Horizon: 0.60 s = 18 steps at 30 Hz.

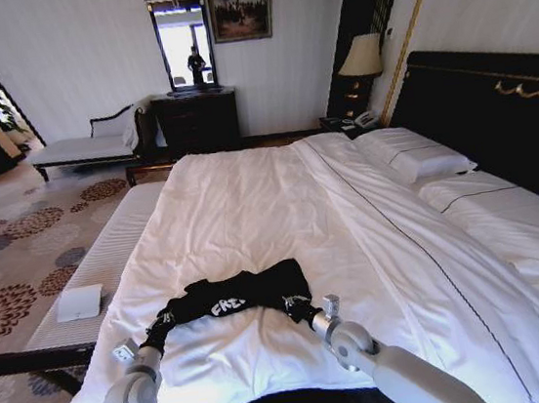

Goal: Fold the clothes on the bed.

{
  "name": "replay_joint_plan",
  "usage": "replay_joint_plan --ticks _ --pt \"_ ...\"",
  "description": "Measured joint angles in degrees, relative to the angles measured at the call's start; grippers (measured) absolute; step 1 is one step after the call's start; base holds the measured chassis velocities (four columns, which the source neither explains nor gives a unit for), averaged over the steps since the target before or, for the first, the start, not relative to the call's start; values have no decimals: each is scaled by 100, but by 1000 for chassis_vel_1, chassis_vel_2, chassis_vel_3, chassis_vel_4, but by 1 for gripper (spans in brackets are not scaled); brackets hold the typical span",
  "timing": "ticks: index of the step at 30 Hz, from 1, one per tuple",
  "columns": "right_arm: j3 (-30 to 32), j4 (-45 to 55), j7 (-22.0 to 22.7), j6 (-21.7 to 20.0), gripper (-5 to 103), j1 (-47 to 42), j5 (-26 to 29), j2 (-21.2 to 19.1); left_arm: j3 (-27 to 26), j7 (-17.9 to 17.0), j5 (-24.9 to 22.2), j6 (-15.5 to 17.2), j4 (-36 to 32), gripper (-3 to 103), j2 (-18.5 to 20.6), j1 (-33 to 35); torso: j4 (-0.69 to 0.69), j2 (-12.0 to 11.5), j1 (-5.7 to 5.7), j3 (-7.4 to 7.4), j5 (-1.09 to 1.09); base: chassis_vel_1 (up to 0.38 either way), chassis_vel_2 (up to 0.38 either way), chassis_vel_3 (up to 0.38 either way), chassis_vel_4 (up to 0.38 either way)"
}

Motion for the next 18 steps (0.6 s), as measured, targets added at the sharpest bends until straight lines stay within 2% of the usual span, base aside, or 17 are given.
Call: replay_joint_plan --ticks 2,3,4,5,8,9,11,13,17,18 --pt "29 41 -6 -2 15 57 0 -40 9 -1 13 0 1 0 -10 1 0 0 0 0 0 0 0 0 0" --pt "29 53 -6 -6 25 77 0 -58 13 -1 21 0 3 0 -17 1 0 0 0 0 0 0 0 0 0" --pt "17 63 -7 -18 31 101 -1 -74 15 -3 27 0 9 0 -21 1 0 0 0 0 0 0 0 0 0" --pt "17 63 -7 -18 31 101 -1 -74 15 -3 27 0 9 0 -21 1 0 0 0 0 0 0 0 0 0" --pt "-61 52 -48 -45 47 151 -39 -92 5 -7 29 0 11 0 -20 4 0 0 0 0 0 0 0 0 0" --pt "-61 52 -48 -45 47 151 -39 -92 5 -7 29 0 11 0 -20 4 0 0 0 0 0 0 0 0 0" --pt "-132 12 -85 -52 58 173 -88 -99 -15 -8 29 0 11 0 -10 9 0 0 0 0 0 0 0 0 0" --pt "-169 -22 -90 -54 58 189 -126 -100 -23 -9 29 0 13 0 -7 12 0 0 0 0 0 0 0 0 0" --pt "-261 -257 -160 -47 80 288 -385 -92 -32 -11 28 0 33 0 -16 22 0 0 0 0 0 0 0 0 0" --pt "-271 -289 -171 -45 80 308 -398 -93 -32 -11 28 0 35 0 -19 22 0 0 0 0 0 0 0 0 0"
